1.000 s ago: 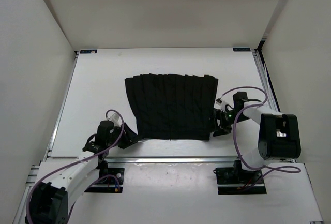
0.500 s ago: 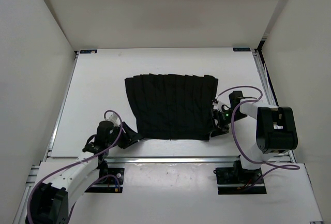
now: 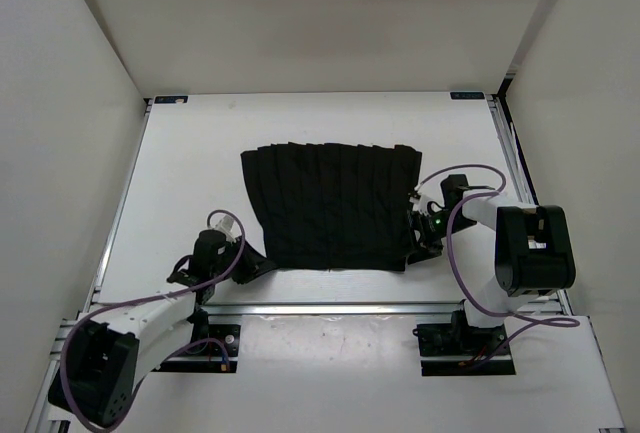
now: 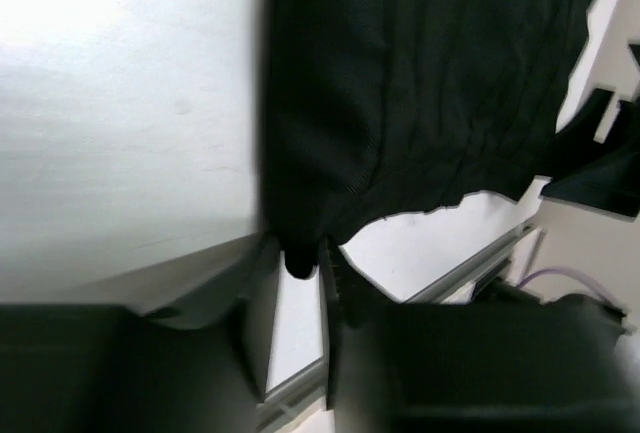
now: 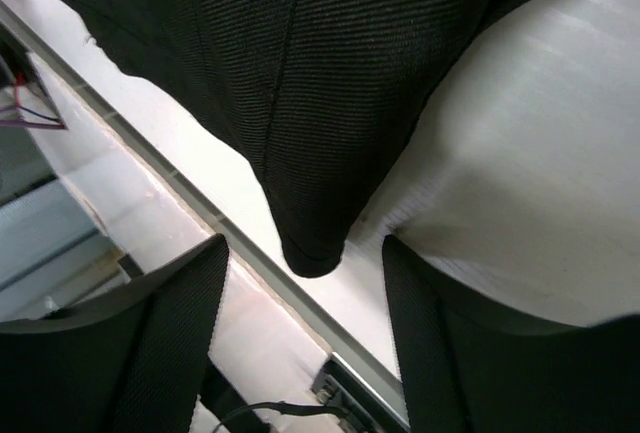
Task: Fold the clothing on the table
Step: Fold the skirt
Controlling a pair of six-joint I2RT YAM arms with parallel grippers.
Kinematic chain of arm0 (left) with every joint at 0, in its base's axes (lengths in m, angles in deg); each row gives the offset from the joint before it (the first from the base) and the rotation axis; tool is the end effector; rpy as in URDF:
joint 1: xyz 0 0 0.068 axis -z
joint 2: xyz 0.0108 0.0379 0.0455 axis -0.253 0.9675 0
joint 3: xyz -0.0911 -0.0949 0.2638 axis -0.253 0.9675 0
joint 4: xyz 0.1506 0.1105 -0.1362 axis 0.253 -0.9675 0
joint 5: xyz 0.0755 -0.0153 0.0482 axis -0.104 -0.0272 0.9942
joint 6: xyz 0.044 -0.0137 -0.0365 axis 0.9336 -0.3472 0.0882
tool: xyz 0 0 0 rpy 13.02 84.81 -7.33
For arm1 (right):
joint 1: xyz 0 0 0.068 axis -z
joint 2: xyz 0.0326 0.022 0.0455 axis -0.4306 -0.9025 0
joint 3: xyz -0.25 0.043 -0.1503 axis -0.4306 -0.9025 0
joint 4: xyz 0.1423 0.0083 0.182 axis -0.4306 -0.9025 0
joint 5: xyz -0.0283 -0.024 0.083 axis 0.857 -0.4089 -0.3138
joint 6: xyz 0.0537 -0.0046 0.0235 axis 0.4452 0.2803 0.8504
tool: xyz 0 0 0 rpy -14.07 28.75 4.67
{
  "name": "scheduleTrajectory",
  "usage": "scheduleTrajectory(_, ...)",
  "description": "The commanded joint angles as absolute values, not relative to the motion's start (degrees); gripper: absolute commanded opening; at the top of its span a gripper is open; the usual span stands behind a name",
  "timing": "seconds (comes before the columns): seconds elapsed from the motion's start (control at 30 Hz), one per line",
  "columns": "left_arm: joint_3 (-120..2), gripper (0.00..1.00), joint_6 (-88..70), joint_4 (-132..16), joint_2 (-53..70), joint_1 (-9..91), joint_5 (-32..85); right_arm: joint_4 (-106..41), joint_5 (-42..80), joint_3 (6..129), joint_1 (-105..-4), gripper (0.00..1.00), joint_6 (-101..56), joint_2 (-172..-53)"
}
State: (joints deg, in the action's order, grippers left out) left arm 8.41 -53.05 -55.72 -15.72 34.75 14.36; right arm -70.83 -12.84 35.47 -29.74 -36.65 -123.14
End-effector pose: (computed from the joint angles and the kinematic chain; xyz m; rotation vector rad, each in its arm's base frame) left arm 0.1024 -0.0533 0.1475 -0.5662 2.4380 -1.0338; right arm 0.2179 0.0431 0.1759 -0.3164 2.8767 1.0293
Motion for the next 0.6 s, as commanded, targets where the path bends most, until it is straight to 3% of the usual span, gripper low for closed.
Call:
scheduleTrajectory(0.0, 8.16, 0.25, -51.42, -58.56, -14.05, 35.4, 16.62, -69.12, -9.72, 36.66, -30.78, 0.65, -39.14, -123.99)
scheduleTrajectory(0.13, 9.03, 0.16, -51.77, -57.6, -14.31, 34.87, 15.83, -68.06, -7.0, 37.62, -33.33, 0.54, -39.5, -123.81)
scheduleTrajectory(0.17, 8.86, 0.09, -51.42, -57.6, -13.88, 35.22, 15.48, -68.15, -6.91, 37.89, -33.5, 0.49, -39.67, -123.9)
scheduleTrajectory(0.23, 8.51, 0.01, -51.07, -58.48, -13.97, 35.31, 15.56, -67.54, -6.91, 38.15, -33.85, 0.29, -39.23, -123.98)
scheduleTrajectory(0.27, 8.16, 0.0, -50.37, -59.0, -13.97, 35.4, 15.39, -67.71, -6.73, 38.24, -33.77, 0.24, -39.06, -123.81)
scheduleTrajectory(0.33, 6.49, 0.0, -49.41, -60.06, -14.75, 35.14, 16.17, -67.36, -6.91, 38.07, -33.25, 0.01, -38.7, -123.46)
scheduleTrajectory(0.57, -0.53, 0.0, -45.45, -70.76, -19.76, 33.38, 15.83, -72.36, -11.13, 40.26, -28.77, 0.0, -40.72, -120.48)
